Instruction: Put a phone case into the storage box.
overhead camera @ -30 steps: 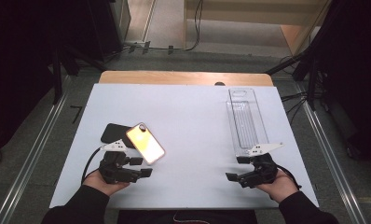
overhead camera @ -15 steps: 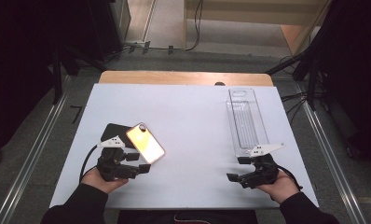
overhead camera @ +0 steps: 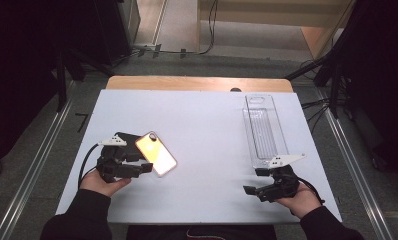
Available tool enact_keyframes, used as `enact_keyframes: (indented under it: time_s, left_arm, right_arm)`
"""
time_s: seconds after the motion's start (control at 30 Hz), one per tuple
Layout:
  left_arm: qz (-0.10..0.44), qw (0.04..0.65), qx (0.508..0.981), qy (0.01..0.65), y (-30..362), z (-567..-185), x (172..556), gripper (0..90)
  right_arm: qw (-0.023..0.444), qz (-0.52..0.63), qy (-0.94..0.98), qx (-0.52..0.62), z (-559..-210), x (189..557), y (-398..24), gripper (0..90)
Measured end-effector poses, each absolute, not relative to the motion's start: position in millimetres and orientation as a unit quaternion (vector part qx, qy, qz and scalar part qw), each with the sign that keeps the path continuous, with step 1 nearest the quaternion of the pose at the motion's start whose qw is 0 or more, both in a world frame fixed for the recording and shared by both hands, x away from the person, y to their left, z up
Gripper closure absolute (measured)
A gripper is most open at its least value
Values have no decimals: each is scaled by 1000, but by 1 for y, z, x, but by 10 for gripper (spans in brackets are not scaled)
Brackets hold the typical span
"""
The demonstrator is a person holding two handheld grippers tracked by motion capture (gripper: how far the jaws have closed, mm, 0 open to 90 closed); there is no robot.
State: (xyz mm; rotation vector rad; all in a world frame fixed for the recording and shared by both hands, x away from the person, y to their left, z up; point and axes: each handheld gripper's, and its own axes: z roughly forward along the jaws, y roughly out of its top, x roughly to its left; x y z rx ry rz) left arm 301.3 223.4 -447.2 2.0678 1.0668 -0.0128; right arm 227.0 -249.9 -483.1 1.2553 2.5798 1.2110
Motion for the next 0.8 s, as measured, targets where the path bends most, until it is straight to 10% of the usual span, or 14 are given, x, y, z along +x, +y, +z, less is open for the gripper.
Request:
enact_keyframes:
  time_s: [0.47,0.6,0.7,0.8]
  left_arm:
    - [7,382,813,440,230,-445,330,334]
    - [28,372,813,447,235,-443,338,530]
    - [17,372,806,461,243,-443,342,861]
    - [31,362,806,467,248,-443,343,900]
  right_arm:
    - [14,389,828,404,-483,227,-250,147]
    - [15,388,828,404,-483,227,-250,147]
    - [15,388,829,403,-483,227,-250,147]
    - [15,389,829,402,-483,226,-250,147]
